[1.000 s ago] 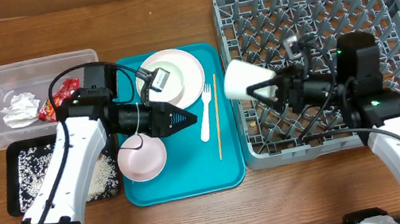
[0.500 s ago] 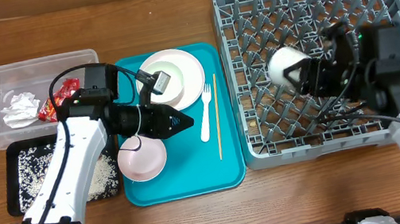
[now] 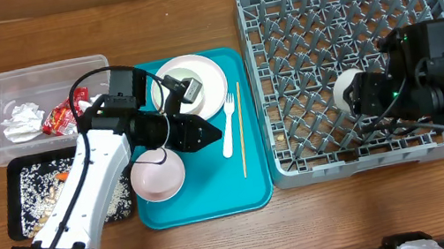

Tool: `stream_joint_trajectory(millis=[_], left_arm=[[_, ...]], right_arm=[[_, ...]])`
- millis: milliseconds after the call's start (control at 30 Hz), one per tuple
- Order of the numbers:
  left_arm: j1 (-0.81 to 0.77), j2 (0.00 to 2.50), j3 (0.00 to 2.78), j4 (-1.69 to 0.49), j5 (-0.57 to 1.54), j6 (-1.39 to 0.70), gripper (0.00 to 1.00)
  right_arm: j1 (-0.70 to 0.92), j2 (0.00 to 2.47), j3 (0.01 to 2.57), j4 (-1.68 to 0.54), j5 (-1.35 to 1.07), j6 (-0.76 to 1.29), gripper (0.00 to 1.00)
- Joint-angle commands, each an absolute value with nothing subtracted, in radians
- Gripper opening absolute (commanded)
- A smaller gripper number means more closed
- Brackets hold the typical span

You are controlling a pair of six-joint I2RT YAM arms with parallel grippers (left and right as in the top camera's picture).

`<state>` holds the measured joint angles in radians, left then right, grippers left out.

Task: Sort waste into correct bins and load items into the dishwasher
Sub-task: 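Carry the cup over the dish rack and lower it upside down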

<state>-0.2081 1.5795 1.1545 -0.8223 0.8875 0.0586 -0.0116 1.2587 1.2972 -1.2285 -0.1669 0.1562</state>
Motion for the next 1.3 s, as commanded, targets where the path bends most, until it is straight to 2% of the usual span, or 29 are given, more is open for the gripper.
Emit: stream_joint_trajectory(millis=[0, 233, 467, 533, 733, 867, 1067, 1133, 1267], left_arm=[[-0.212, 1.585, 1.158, -0.813, 0.820, -0.016, 0.19], [-0.253, 1.590, 1.154, -0.806, 0.760, -0.036, 0.21], [-0.325, 1.597, 1.141, -0.789, 0.684, -0.078, 0.22], [-0.349, 1.597, 1.140, -0.778, 0.641, -0.115, 0.20], [-0.363, 1.597, 1.140, -0.735, 0.587, -0.196, 0.18], [-0.364, 1.597, 1.140, -0.728, 0.566, -0.196, 0.26], [-0.368, 1.597, 1.140, -0.730, 0.521, -0.196, 0.28], [-0.368, 1.597, 1.140, -0.731, 0.520, -0.196, 0.38], [-0.369, 1.597, 1.140, -0.731, 0.514, -0.196, 0.39]], right_arm=[[-0.014, 1.277, 1.320, -1.240, -0.146, 0.150, 0.22], [-0.014, 1.282, 1.319, -1.263, -0.105, 0.150, 0.18], [-0.014, 1.287, 1.313, -1.264, -0.105, 0.154, 0.10], [-0.014, 1.295, 1.313, -1.268, -0.105, 0.154, 0.04], [-0.010, 1.316, 1.312, -1.270, -0.138, 0.158, 0.04], [-0.010, 1.321, 1.301, -1.266, -0.180, 0.158, 0.04], [-0.010, 1.321, 1.297, -1.238, -0.191, 0.196, 0.04], [-0.010, 1.322, 1.296, -1.243, -0.156, 0.221, 0.04], [-0.010, 1.335, 1.295, -1.262, -0.091, 0.267, 0.04]])
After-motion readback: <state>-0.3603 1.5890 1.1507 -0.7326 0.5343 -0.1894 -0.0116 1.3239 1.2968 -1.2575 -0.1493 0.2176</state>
